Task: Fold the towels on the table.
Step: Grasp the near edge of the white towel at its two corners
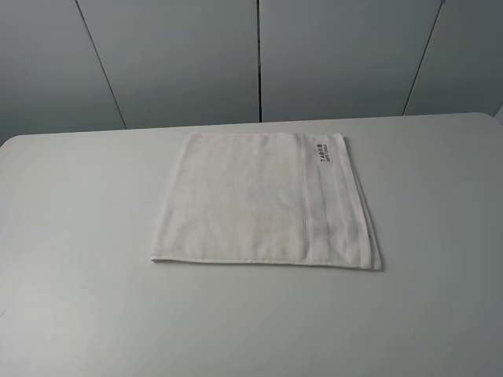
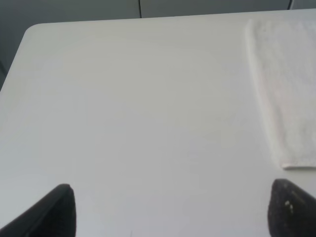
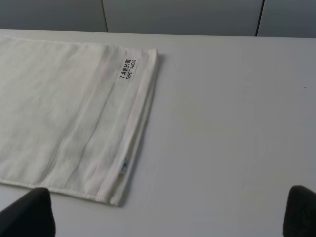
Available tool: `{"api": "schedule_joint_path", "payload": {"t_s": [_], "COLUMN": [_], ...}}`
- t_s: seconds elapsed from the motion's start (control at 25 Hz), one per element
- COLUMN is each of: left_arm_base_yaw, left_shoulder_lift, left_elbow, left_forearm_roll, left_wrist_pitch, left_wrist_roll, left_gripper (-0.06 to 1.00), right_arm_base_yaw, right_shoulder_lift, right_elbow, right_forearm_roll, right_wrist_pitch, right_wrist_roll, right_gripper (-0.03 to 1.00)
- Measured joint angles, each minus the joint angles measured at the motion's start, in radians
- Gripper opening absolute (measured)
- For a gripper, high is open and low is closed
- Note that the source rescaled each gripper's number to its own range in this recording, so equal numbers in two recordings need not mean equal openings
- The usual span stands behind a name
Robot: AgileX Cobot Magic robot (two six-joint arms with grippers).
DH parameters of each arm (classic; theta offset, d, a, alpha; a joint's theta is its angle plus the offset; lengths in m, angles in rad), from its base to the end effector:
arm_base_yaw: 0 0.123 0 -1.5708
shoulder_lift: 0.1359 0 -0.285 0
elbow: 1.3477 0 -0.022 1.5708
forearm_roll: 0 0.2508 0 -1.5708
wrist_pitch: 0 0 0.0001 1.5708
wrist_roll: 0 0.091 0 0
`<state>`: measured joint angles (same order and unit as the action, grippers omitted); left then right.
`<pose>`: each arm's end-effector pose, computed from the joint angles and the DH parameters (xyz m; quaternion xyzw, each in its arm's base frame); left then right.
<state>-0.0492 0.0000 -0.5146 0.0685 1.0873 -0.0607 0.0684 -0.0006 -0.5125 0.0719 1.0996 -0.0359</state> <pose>-0.0075 0.0059 0.2793 -0.0069 0.8558 0.0058 0.5172 -0.0085 0.0053 0.2778 -0.0471 0.8580 0.0441 0.5095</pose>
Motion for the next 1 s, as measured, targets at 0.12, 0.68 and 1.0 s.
{"api": "schedule_joint_path", "payload": {"t_s": [0.12,0.68,1.0], "left_arm_base_yaw": [0.000,0.000,0.000], "left_shoulder_lift": [0.000,0.000,0.230], "left_elbow": [0.000,-0.013,-0.170], "left_forearm_roll": [0.000,0.000,-0.002], "left_wrist_pitch": [0.000,0.004,-0.010], "left_wrist_roll": [0.000,-0.004,0.028], "left_gripper": [1.00,1.00,1.00], "right_arm_base_yaw": [0.000,0.000,0.000], "right_shoulder_lift": [0.000,-0.002,0.204], "right_elbow": [0.000,-0.022,-0.120], "right_forearm_roll": [0.000,-0.008,-0.062], "right_wrist_pitch": [0.000,-0.005,-0.054], "right_wrist_roll": [0.000,0.012,-0.094], "right_gripper": [1.00,1.00,1.00]}}
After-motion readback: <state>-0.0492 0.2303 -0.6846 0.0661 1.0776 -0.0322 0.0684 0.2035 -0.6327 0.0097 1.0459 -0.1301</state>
